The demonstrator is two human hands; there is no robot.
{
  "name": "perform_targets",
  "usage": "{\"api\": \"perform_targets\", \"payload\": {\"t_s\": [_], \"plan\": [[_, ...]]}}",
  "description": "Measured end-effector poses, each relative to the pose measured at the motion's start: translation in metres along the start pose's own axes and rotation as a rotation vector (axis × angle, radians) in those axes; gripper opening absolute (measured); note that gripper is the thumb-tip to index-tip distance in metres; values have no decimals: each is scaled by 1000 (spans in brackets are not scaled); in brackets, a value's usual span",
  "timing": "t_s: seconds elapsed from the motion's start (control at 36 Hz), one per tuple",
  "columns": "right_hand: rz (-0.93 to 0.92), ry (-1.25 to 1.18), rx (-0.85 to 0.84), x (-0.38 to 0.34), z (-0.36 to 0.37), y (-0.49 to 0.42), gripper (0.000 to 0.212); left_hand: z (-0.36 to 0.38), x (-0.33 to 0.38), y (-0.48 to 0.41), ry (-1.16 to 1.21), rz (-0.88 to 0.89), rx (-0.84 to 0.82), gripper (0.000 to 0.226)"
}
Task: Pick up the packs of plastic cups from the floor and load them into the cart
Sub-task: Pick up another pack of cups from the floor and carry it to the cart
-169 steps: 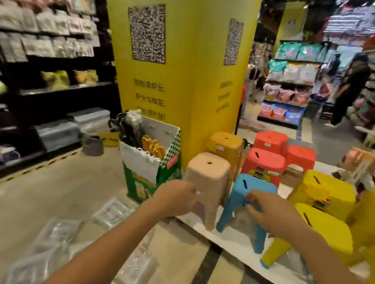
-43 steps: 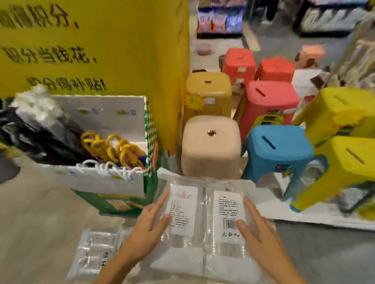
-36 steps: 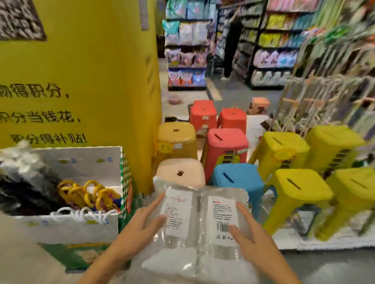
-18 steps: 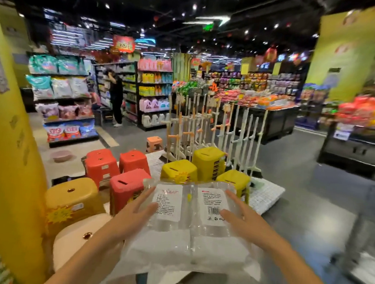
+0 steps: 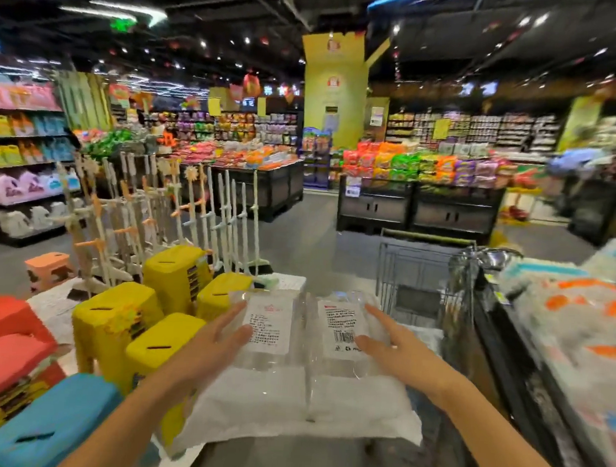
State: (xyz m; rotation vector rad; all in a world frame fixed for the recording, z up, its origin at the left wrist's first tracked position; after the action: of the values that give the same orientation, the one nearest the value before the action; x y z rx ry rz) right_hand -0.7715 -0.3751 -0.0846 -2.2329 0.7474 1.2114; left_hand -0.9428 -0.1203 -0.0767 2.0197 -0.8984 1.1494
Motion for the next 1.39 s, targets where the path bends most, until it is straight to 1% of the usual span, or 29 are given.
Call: {"api": "perform_targets", "payload": {"t_s": [0.08,0.17,0.31,0.36,0.44,0.53,0.64,0.78,0.89,1.17,1.39], "plan": [[64,-18,49,26,-44,13,67,49,25,-20,2,16,-60,48],[85,-32,96,60,-89,17,70,97,58,-41,5,61,-106,46],[114,-36,159,104,-165,21,83,171,97,-79,-11,70,-188,47],[120,-40,177,121,-193,21,84,201,116,-91,-29,101,-182,48],[119,-14,203,149,-234,16,77,242,143,-107,-62,138,-181,54],[126,17,220,167,-264,12,86,272,155,-125,-61,117,-220,54],[144,28,237,187,-289,6,72,305,165,-152,-70,103,-231,53],[180,6,244,220,-312,-13,70,340,176,-185,-67,104,-261,54],[189,81,264,233,-329,-36,63,360,181,-221,-58,91,-294,54],[244,115,302,286,-368,-135,63,389,203,-354,-41,99,-321,54],[282,117,334,324,-397,-216,65,418,226,-453,22,86,-433,56]]}}
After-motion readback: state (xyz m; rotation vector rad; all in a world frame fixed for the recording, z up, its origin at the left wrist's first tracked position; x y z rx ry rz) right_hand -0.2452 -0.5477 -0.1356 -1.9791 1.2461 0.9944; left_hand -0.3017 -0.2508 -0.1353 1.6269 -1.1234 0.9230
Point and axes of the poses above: each hand's wrist, its own y-axis away from the middle knuckle, its own z-axis out of the palm, x = y × z, the point moved 8 cm from there along -y, towards the middle knuckle, and after that the axes turned 13 degrees about -z, right-handed, at the moved point
